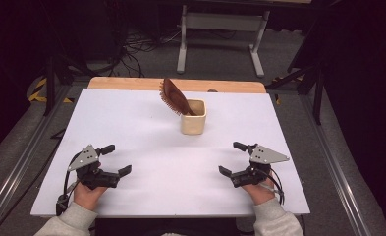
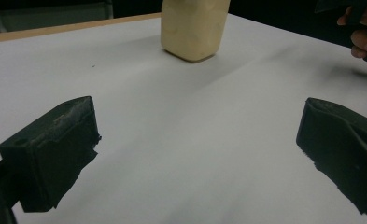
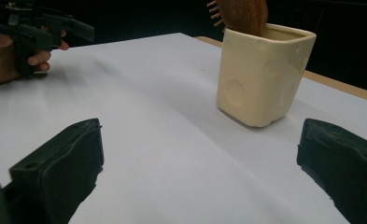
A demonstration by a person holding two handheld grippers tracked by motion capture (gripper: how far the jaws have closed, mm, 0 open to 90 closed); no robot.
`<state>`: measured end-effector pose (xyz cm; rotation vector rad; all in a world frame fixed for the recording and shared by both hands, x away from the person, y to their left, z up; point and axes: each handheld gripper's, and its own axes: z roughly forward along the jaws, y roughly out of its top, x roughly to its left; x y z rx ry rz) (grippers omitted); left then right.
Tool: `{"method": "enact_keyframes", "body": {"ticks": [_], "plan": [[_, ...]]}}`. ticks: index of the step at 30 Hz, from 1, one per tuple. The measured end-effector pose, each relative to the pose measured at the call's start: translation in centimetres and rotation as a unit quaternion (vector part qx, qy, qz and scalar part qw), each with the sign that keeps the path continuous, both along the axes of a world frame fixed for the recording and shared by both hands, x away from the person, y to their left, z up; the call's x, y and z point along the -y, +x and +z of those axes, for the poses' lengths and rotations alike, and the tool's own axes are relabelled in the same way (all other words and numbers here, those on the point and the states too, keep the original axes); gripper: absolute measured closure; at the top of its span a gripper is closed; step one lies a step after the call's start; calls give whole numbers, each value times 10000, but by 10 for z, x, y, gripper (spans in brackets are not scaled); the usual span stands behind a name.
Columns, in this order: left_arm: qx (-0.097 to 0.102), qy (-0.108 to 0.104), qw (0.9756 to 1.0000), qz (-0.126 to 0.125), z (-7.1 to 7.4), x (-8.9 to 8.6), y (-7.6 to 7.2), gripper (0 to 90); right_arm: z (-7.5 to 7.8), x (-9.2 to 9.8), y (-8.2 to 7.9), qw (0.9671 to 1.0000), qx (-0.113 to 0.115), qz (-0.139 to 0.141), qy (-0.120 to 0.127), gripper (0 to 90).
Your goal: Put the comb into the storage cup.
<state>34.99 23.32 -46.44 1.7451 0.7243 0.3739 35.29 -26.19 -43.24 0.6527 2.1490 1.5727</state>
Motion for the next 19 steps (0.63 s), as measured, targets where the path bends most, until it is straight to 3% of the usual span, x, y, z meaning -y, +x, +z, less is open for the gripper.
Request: {"method": "enact_keyframes", "body": {"ticks": [11, 15, 19], "plan": [[221, 111, 9995, 197, 3, -2, -2, 3, -1, 1, 1, 9999, -98, -33, -55, 8], [88, -23, 9996, 270, 6, -6, 0, 3, -1, 3, 2, 9998, -211, -3, -9, 20], [-17, 63, 9996, 271, 7, -9, 4, 3, -2, 4, 1, 9997, -246, -26, -18, 19]]}}
